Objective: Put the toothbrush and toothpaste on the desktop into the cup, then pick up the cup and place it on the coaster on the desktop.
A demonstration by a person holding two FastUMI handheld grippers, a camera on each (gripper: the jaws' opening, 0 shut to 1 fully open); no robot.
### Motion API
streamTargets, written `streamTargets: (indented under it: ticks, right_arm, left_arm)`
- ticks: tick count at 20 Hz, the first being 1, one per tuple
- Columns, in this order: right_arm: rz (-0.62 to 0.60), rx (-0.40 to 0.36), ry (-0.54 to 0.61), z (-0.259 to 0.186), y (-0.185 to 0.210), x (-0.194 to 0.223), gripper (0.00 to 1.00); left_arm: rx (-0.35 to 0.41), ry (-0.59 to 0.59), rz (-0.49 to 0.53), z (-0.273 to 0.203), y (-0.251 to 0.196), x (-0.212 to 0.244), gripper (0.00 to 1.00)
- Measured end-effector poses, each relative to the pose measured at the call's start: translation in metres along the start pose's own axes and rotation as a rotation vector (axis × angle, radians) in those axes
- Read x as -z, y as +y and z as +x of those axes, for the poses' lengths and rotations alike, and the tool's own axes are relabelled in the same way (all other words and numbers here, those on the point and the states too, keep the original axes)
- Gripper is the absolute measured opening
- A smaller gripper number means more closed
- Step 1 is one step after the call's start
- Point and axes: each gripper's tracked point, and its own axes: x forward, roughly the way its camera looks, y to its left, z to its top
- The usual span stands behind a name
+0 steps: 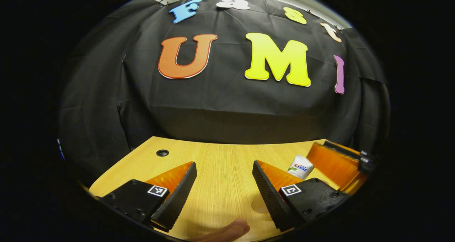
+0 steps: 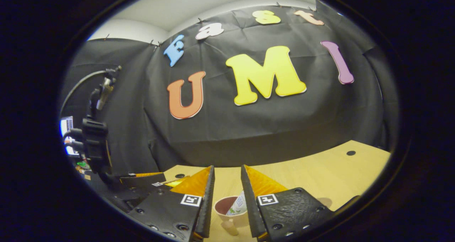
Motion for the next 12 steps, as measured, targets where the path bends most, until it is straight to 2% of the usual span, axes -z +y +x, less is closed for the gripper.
streamTargets:
  ticks: [1, 4, 7, 10, 12]
  right_arm:
    - [-0.007, -0.002, -0.014, -0.008, -0.001, -0.007, 0.43]
    - [-0.065, 0.025, -0.031, -0.032, -0.014, -0.018, 0.45]
    - [-0.091, 0.051, -0.027, -0.057, -0.029, -0.021, 0.50]
    - [-0.109, 0.068, -0.010, -0.077, -0.041, -0.021, 0.58]
    - [-0.117, 0.075, 0.002, -0.089, -0.050, -0.022, 0.59]
  left_arm:
    - [0.010, 0.007, -0.002, 0.000, -0.006, 0.000, 1.00]
    - [0.016, -0.010, -0.043, 0.000, -0.013, -0.001, 1.00]
    - [0.041, 0.024, -0.097, -0.005, -0.025, 0.015, 1.00]
    - [-0.005, 0.039, -0.071, -0.012, -0.020, 0.027, 1.00]
    - [-0.034, 0.036, -0.060, -0.019, -0.018, 0.029, 1.00]
